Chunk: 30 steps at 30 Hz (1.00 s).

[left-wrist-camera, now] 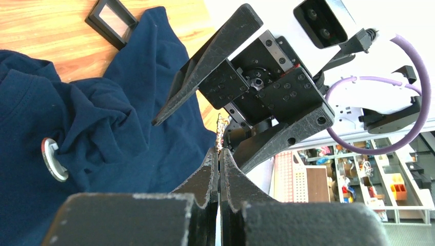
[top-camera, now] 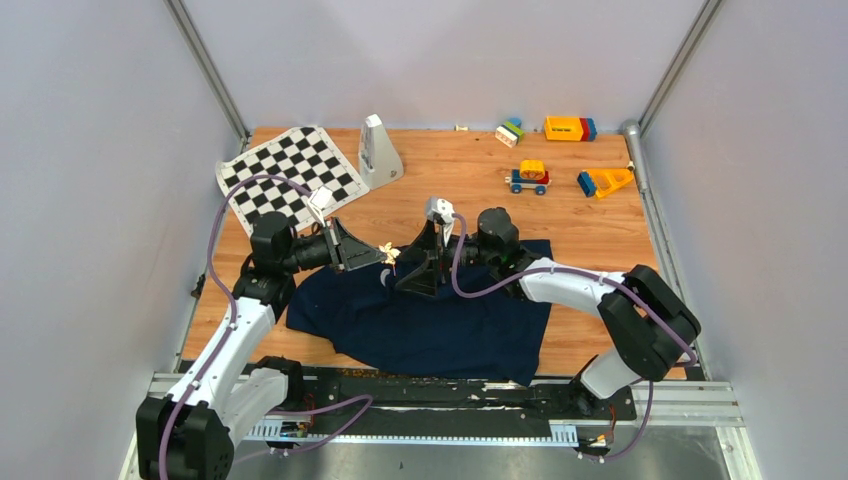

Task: Remove the brooch from the garment
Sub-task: Close the brooch.

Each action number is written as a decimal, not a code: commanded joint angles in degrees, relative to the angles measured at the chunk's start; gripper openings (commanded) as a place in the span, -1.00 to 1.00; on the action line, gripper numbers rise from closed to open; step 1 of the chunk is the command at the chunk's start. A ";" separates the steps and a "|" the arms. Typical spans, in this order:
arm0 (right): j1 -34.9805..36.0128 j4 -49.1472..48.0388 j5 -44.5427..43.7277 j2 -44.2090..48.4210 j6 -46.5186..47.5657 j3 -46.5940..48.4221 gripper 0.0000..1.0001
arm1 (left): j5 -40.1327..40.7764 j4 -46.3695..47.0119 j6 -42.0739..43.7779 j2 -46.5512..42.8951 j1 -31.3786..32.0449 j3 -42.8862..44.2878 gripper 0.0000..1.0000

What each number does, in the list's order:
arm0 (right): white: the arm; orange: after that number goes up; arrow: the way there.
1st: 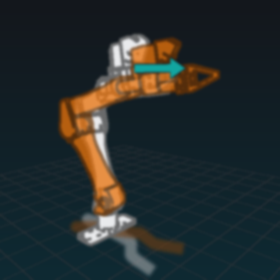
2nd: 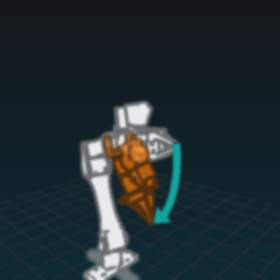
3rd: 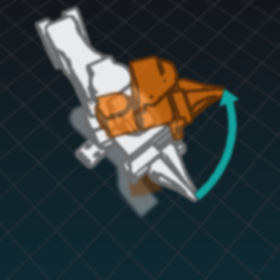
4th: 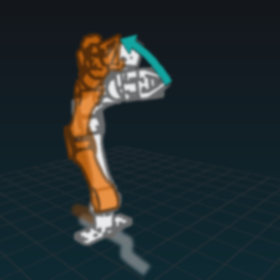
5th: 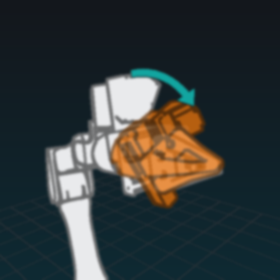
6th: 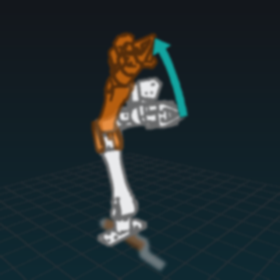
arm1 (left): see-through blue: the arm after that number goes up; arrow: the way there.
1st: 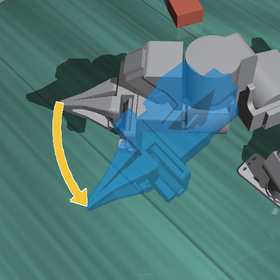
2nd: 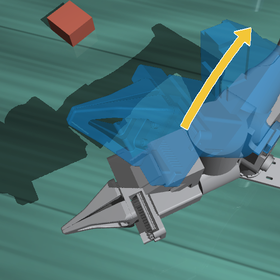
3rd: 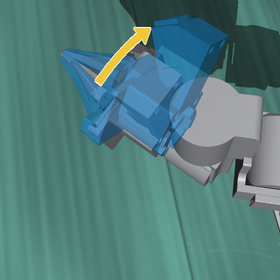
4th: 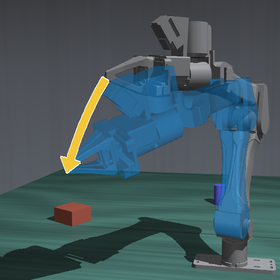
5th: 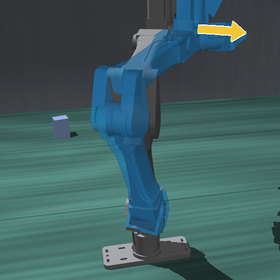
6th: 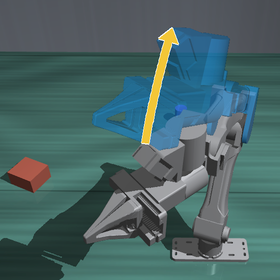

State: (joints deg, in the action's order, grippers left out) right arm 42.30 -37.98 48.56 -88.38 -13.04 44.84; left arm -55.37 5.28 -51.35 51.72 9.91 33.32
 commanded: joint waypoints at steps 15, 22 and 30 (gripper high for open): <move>-0.03 -1.53 -2.49 0.52 -2.77 2.38 0.64 | -1.76 1.55 0.50 -2.48 0.41 -3.11 -1.00; -0.08 -2.10 -0.51 -0.84 -5.06 3.42 0.63 | -1.95 2.76 0.55 -1.87 0.63 -3.78 -1.00; -0.03 -1.00 -0.67 -2.44 -7.01 4.99 0.52 | -1.81 5.51 -0.23 -1.61 1.99 -5.24 -1.00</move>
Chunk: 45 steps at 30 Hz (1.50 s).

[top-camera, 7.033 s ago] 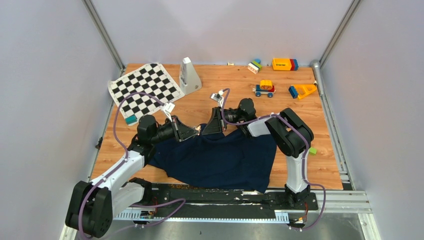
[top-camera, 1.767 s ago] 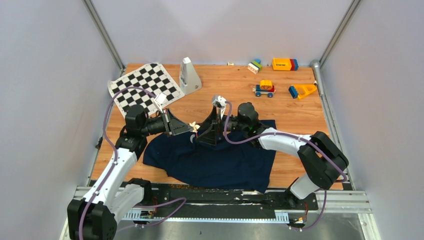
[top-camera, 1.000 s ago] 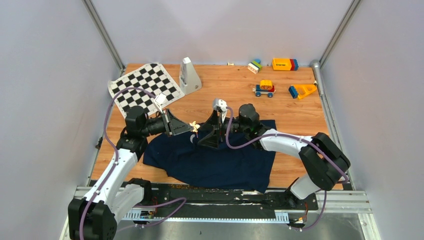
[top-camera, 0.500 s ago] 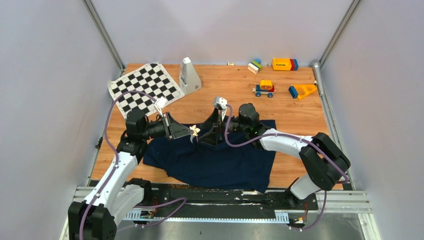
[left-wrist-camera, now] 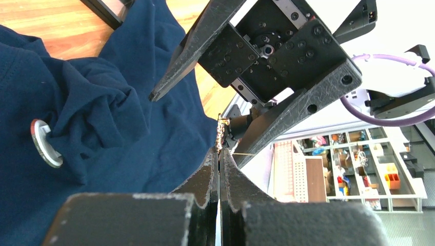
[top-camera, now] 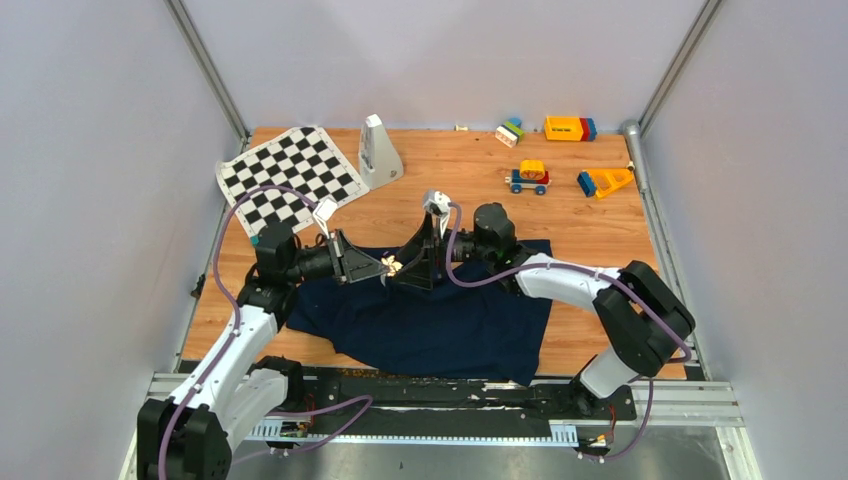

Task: Remove the brooch from the garment
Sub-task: Close the brooch.

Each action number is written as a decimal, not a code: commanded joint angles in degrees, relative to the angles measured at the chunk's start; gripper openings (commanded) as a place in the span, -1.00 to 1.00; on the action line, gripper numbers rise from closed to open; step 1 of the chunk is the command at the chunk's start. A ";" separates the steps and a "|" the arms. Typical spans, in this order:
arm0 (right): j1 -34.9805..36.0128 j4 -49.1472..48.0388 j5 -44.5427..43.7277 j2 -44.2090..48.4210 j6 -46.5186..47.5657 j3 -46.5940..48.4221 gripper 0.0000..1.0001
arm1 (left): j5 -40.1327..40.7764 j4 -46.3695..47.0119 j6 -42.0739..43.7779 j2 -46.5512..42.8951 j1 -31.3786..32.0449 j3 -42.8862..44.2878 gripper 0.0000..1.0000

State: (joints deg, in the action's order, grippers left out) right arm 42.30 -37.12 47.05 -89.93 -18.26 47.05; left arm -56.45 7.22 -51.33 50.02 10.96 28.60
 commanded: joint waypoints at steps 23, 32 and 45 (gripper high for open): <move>-4.16 -17.28 14.34 -4.96 -15.69 1.42 0.42 | 0.19 35.38 -17.83 4.30 1.78 -8.17 -1.00; -7.32 -21.77 10.96 -0.86 -30.78 0.77 0.29 | 0.03 55.45 -33.49 8.99 1.78 -8.28 -1.00; -2.82 -4.11 5.37 3.51 -33.02 7.20 0.07 | 1.43 56.13 -38.32 5.38 2.05 -6.93 -1.00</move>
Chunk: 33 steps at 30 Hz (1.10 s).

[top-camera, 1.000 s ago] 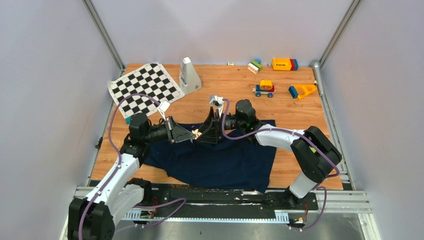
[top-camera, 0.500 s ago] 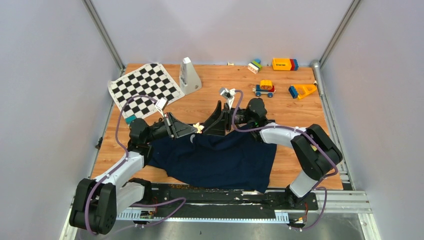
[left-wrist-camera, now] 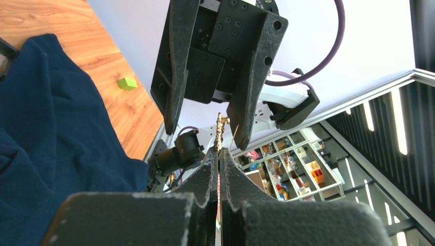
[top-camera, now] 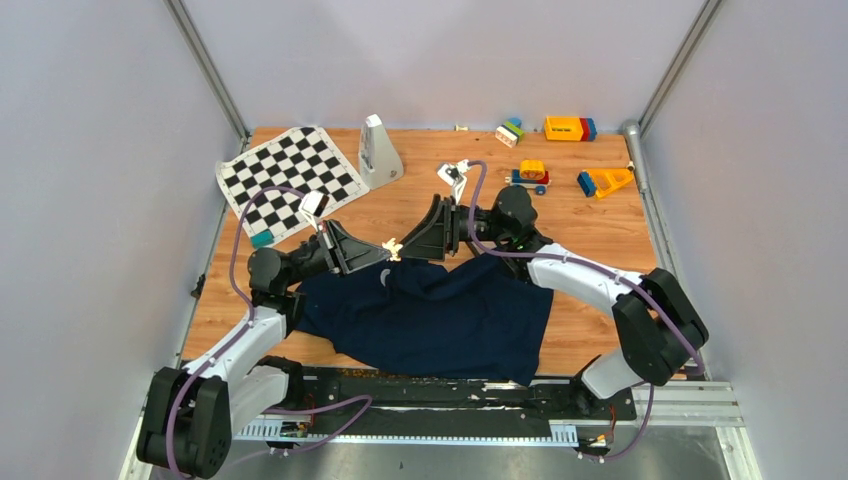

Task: Remove the brooch from the garment
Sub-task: Close the brooch.

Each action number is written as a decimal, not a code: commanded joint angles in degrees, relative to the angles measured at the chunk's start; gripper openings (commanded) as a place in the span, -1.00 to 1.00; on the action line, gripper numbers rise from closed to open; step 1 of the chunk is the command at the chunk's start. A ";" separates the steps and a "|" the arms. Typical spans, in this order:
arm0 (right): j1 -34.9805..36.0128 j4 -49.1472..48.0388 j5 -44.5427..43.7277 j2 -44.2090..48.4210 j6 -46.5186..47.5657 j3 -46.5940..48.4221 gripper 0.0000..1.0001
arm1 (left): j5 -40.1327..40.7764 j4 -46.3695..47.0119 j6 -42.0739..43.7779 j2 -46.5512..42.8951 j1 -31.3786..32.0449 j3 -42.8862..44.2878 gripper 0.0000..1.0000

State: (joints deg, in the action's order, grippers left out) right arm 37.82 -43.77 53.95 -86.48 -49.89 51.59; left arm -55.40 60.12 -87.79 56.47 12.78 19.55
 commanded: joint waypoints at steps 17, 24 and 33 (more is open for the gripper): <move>3.08 1.54 -2.54 -1.35 -3.56 3.43 -0.18 | -0.42 2.11 0.02 -2.73 0.39 1.26 -1.00; 3.08 1.47 -2.23 -1.93 -5.18 4.01 -0.27 | -0.17 -1.20 2.63 -4.13 0.41 1.24 -1.00; 3.13 4.05 -0.88 -2.52 -5.72 5.53 -0.49 | -0.59 -2.47 4.48 -4.33 1.56 1.76 -1.00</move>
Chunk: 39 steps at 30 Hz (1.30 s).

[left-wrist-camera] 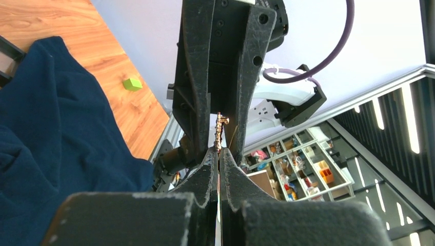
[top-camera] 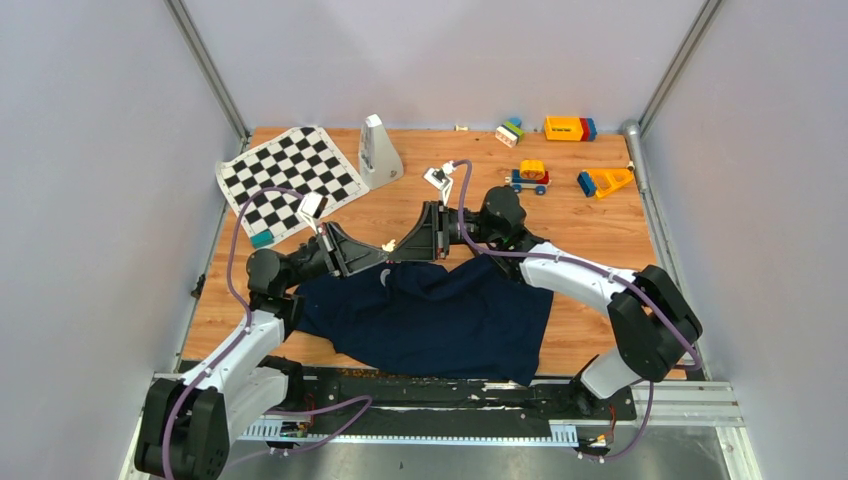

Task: Remove the brooch from the garment
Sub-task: Close the brooch.

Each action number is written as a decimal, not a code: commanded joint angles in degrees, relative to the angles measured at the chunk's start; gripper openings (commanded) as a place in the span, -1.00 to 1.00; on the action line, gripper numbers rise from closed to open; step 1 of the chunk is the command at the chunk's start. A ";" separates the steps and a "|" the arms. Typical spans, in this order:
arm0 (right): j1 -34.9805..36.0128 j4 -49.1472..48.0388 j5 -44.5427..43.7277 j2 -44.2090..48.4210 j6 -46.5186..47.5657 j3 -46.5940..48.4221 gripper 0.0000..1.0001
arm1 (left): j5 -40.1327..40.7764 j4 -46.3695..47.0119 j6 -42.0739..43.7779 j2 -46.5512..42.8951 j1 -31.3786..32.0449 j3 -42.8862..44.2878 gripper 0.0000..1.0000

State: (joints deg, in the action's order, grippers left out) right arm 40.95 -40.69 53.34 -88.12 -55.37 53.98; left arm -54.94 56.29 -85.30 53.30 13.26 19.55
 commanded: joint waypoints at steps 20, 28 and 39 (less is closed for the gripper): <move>-0.08 16.83 -7.94 2.17 1.31 3.83 -0.88 | 1.30 -6.53 12.58 -6.00 2.37 3.75 -1.00; -0.46 22.21 -10.70 2.53 0.32 4.16 -0.85 | 4.08 -18.98 21.74 -13.47 2.65 5.46 -1.00; -1.07 18.86 -13.79 5.61 -0.39 0.39 -0.36 | 5.47 -24.40 24.88 -14.99 2.65 5.50 -1.00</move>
State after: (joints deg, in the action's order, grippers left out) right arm 41.30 -21.93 44.71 -84.16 -56.10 55.81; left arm -47.68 30.55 -62.74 39.94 15.42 21.85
